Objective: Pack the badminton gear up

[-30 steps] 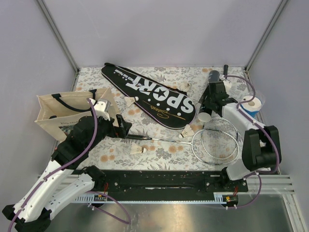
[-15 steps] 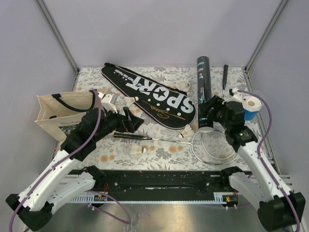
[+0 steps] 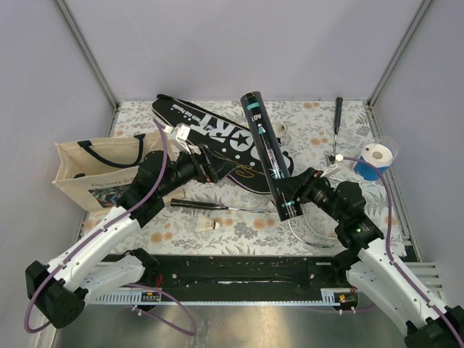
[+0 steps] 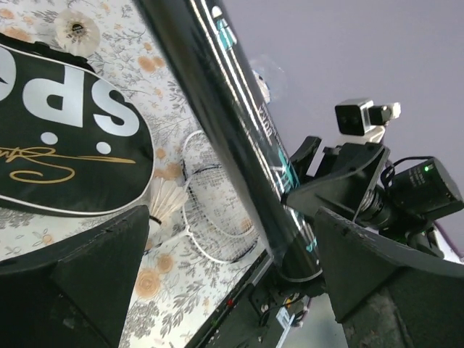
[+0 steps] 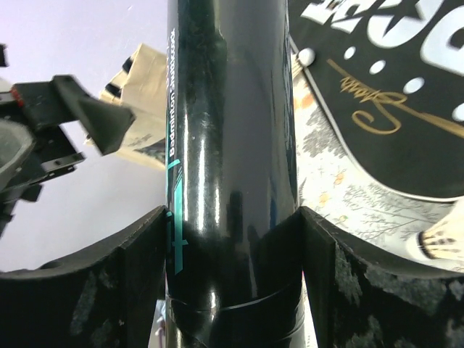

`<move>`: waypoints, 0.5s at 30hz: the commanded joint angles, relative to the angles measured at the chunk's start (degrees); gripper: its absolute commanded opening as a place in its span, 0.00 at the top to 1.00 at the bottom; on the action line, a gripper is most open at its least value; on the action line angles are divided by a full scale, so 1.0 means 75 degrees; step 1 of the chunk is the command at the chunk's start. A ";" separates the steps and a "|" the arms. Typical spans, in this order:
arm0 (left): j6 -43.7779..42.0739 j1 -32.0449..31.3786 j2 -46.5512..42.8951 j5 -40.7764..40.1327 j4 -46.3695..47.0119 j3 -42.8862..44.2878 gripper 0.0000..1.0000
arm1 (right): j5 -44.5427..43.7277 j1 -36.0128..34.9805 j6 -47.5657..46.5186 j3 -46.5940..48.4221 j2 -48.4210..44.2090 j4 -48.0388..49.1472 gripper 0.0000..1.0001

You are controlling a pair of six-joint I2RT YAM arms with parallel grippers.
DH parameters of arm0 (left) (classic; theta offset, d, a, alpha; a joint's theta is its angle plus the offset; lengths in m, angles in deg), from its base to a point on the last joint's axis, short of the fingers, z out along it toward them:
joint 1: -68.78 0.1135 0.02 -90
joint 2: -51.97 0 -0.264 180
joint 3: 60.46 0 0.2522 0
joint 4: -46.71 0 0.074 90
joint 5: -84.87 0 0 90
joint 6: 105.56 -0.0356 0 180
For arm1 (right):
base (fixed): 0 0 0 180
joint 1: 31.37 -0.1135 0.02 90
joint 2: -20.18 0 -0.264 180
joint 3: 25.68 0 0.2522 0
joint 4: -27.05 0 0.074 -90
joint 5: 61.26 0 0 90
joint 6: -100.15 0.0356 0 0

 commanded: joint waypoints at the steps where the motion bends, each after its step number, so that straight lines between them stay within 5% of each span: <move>1: 0.0777 0.0032 0.0395 0.0176 0.2134 -0.0526 0.01 | 0.0822 -0.0324 0.0681 -0.0003 0.0242 0.1530 0.66; 15: 0.2196 -0.0203 0.1919 0.0656 0.5040 -0.0925 0.01 | 0.1080 -0.1063 0.0892 0.0183 0.1003 0.2597 0.65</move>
